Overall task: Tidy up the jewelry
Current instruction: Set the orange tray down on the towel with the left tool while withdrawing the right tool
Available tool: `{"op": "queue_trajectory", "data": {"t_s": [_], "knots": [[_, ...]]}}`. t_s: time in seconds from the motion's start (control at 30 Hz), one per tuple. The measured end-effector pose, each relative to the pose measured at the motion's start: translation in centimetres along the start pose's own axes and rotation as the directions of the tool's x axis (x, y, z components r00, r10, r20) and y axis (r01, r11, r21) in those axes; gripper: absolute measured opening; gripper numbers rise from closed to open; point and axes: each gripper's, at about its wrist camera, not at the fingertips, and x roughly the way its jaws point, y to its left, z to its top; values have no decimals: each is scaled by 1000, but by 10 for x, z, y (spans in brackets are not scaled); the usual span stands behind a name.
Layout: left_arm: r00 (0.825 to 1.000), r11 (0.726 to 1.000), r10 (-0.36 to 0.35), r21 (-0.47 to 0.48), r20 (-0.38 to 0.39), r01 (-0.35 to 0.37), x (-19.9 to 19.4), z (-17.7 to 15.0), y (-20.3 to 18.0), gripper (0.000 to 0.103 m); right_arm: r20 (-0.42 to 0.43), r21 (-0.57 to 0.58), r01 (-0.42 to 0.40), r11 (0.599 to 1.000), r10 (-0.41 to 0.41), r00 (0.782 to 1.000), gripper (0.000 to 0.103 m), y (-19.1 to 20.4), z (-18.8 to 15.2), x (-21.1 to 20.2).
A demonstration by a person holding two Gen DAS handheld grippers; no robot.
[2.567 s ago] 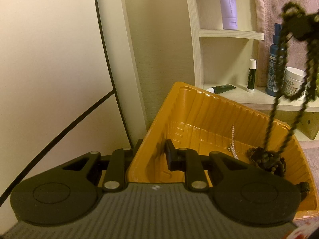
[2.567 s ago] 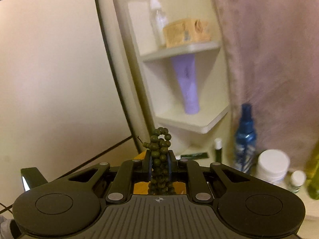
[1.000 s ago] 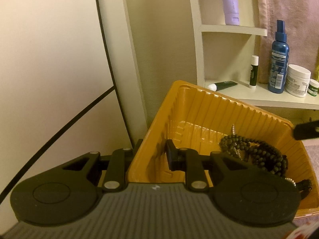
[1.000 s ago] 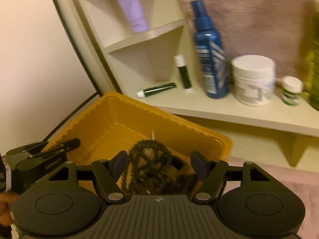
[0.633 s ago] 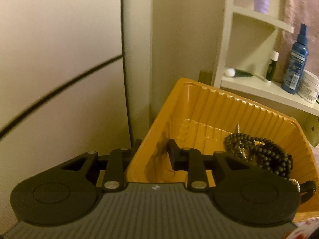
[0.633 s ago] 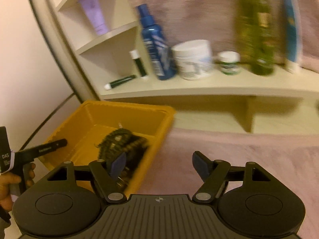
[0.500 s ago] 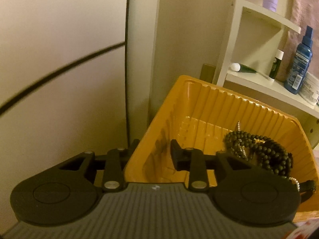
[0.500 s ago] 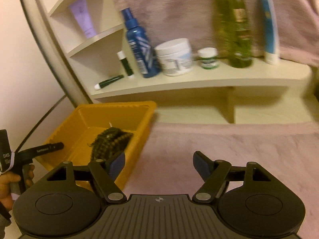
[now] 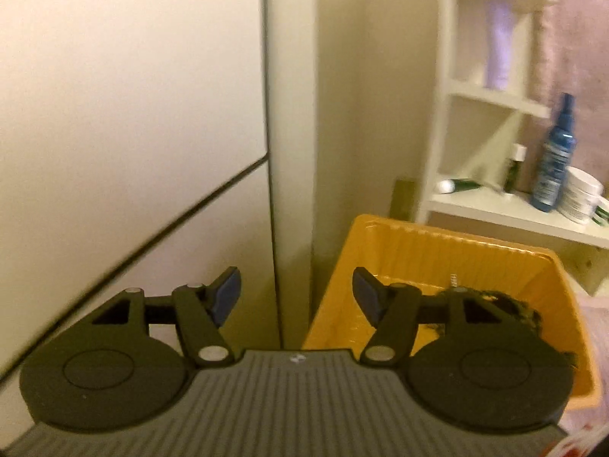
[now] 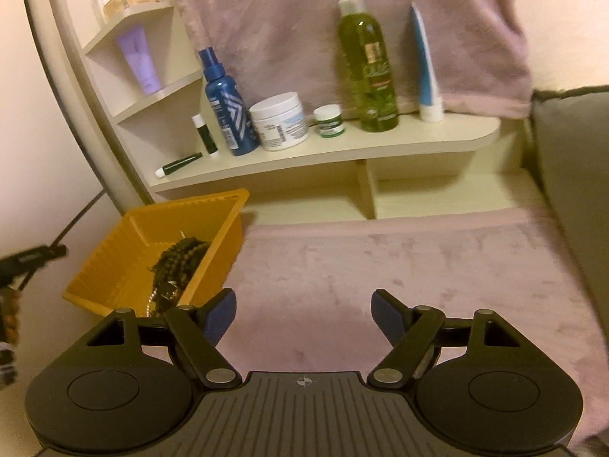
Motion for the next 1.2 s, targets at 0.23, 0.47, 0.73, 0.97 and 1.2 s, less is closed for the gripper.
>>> {"op": "queue_trajectory", "data": {"t_s": [0.23, 0.47, 0.73, 0.97, 1.2], "knots": [[989, 983, -135, 121, -52, 140, -70, -3, -59, 63, 30, -44, 54, 998, -53, 998, 78, 14, -5, -36], [942, 941, -279, 141, -188, 307, -103, -30, -124, 63, -50, -5, 67, 998, -67, 997, 78, 14, -13, -54], [896, 905, -351, 149, -271, 399, -125, -54, -154, 63, -87, -8, 115, 993, -116, 989, 78, 15, -28, -68], [875, 890, -373, 148, -309, 431, -135, -67, -165, 63, -108, -9, 121, 993, -122, 987, 78, 18, -37, -78], [867, 873, -396, 170, -303, 458, -153, -65, -171, 63, -126, -23, 137, 990, -139, 982, 78, 22, -43, -86]]}}
